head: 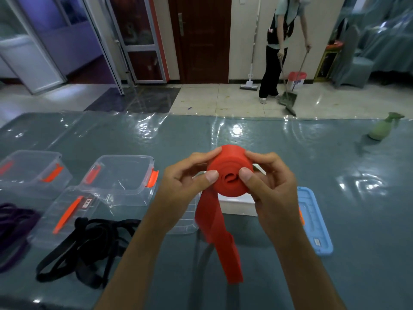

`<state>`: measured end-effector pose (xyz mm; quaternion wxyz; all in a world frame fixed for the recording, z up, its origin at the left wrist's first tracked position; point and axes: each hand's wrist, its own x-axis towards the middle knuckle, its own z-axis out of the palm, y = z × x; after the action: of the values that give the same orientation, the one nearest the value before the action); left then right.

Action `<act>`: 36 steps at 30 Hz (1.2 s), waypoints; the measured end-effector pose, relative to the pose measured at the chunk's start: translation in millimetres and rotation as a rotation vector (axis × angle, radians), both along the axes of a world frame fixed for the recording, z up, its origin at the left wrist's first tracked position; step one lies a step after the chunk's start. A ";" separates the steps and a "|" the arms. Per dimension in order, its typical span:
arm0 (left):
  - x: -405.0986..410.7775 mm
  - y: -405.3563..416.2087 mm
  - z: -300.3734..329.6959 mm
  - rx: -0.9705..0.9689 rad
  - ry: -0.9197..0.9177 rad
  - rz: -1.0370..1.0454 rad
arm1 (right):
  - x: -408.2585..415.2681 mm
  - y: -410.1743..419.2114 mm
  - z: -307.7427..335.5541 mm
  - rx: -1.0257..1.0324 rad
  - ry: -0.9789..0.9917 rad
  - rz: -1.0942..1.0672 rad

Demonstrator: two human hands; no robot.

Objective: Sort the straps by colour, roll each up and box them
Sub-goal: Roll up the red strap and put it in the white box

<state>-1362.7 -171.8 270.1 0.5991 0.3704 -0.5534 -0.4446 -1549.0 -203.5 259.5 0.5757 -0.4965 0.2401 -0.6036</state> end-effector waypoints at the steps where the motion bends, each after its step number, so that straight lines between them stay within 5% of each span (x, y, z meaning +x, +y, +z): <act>1: 3.1 1.4 4.4 -0.029 -0.015 0.027 | 1.3 0.7 3.7 -0.006 0.038 -0.012; 8: 18.2 10.9 21.3 -0.094 0.054 0.124 | 14.3 14.4 48.5 -0.124 0.246 -0.099; 14: 47.0 12.1 34.3 -0.107 0.010 -0.041 | 38.4 36.6 64.2 -0.082 0.135 -0.165; 19: 44.6 19.9 32.3 -0.123 0.065 0.021 | 28.5 47.6 65.0 -0.046 0.340 -0.145; 36: 11.2 24.9 14.0 -0.073 0.056 0.081 | 8.1 40.2 22.5 -0.043 0.135 -0.124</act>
<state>-1351.4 -146.9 284.1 0.6450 0.3577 -0.5368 -0.4097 -1540.9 -163.3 282.0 0.5089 -0.5325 0.2960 -0.6082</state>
